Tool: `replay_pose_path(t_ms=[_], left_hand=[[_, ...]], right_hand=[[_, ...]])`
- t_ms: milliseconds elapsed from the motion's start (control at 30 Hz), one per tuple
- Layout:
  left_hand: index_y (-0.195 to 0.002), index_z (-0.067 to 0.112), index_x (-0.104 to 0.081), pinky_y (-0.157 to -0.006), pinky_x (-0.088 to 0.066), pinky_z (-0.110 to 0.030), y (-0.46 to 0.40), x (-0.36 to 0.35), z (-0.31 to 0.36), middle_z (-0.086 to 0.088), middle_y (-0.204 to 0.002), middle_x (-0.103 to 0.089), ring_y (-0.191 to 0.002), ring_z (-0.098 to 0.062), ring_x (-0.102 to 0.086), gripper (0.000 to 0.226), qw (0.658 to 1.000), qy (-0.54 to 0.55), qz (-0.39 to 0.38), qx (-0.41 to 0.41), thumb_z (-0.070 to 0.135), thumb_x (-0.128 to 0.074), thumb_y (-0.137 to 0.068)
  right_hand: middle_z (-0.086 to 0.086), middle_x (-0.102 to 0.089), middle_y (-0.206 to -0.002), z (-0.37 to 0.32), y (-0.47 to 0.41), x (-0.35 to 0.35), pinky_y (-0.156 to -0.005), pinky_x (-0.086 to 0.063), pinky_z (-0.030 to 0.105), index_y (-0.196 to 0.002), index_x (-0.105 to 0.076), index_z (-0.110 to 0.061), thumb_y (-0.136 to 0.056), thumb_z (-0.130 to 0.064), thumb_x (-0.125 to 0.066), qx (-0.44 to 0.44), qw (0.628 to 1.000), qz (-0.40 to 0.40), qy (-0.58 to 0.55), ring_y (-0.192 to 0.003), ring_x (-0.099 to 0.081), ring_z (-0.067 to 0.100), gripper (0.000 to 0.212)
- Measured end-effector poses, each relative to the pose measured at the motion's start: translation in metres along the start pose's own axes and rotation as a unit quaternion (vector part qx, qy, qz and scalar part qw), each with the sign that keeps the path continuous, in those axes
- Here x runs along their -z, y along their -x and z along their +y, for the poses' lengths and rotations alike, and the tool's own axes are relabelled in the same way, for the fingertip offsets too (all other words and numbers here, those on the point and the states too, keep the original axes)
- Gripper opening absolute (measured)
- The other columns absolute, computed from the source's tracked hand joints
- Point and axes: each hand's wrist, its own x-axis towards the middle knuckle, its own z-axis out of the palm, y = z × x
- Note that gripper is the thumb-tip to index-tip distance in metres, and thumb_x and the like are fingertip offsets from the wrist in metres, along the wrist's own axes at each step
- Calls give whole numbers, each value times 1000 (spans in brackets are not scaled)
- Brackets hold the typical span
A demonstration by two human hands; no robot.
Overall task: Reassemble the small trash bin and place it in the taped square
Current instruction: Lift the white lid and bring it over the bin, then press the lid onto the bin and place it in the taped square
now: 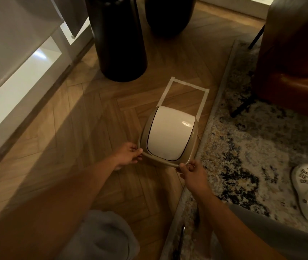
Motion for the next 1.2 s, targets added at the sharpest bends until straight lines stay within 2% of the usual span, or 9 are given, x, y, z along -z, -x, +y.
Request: replay_pose_path(t_ms=[167,367,433,533,667,733,867,1100,1200], left_hand=[[-100,15,-58,-82,-51,-35,-6,5,-1,-8,-101,-71,-87,-15,-69,5,1000,-7,-12,26,19,-60,-98],[-121,16,-55,-84,-55,-39,-3,14,7,-5,-110,-67,-99,-19,-66,29,998,2,-39,42,13,-66,-93],[-118,24,-55,-96,-52,-46,-6,16,13,-3,-120,-64,-107,-19,-62,35,1000,4,-21,6,8,-69,-90],[-141,19,-49,-95,-50,-36,-6,17,28,-3,-139,-55,-121,-17,-53,60,993,-43,49,-95,4,-70,-87],[-149,21,-43,-109,-41,-36,-1,5,56,3,-141,-51,-128,-13,-47,59,968,-103,86,-212,17,-65,-94],[-151,21,-40,-106,-40,-31,3,-4,65,4,-142,-49,-128,-9,-45,58,965,-114,60,-227,17,-61,-97],[-154,22,-33,-109,-42,-34,6,-10,65,-4,-152,-45,-136,-21,-47,64,966,-115,56,-225,15,-61,-97],[-156,37,-20,-97,-53,-36,23,-2,48,0,-125,-59,-105,-11,-61,75,966,-143,35,-213,24,-62,-96],[-155,36,-20,-85,-49,-20,35,-7,40,7,-115,-59,-102,-6,-61,73,969,-132,20,-210,22,-61,-97]], right_hand=[[15,-55,-89,-2,-4,3,-64,-52,22,-100,-53,-18,-101,-7,-64,15,999,-19,26,-88,-74,26,16],[11,-73,-103,-15,-2,20,-72,-50,27,-112,-58,-16,-98,-14,-70,-23,997,-62,41,-86,-72,19,19],[8,-69,-121,-20,-3,28,-76,-52,28,-137,-51,-17,-97,-24,-73,-9,996,-50,67,-99,-70,20,46],[3,-55,-143,-36,-1,34,-96,-53,38,-156,-40,-16,-96,-33,-73,73,989,32,122,-119,-58,17,70],[1,-58,-143,-67,1,25,-90,-57,34,-151,-49,-19,-97,-41,-69,175,969,86,154,-119,-61,17,62],[-4,-61,-133,-83,4,17,-79,-56,26,-151,-49,-24,-98,-44,-66,183,969,71,150,-113,-64,14,59],[-7,-58,-124,-102,-2,9,-86,-55,34,-151,-47,-28,-101,-40,-63,187,965,63,172,-112,-64,17,53],[5,-65,-130,-131,-31,18,-92,-55,40,-150,-51,-23,-102,-19,-63,192,939,11,285,-116,-65,24,50],[1,-64,-128,-144,-45,21,-96,-53,40,-149,-52,-26,-103,-13,-61,189,928,-16,321,-117,-64,22,49]])
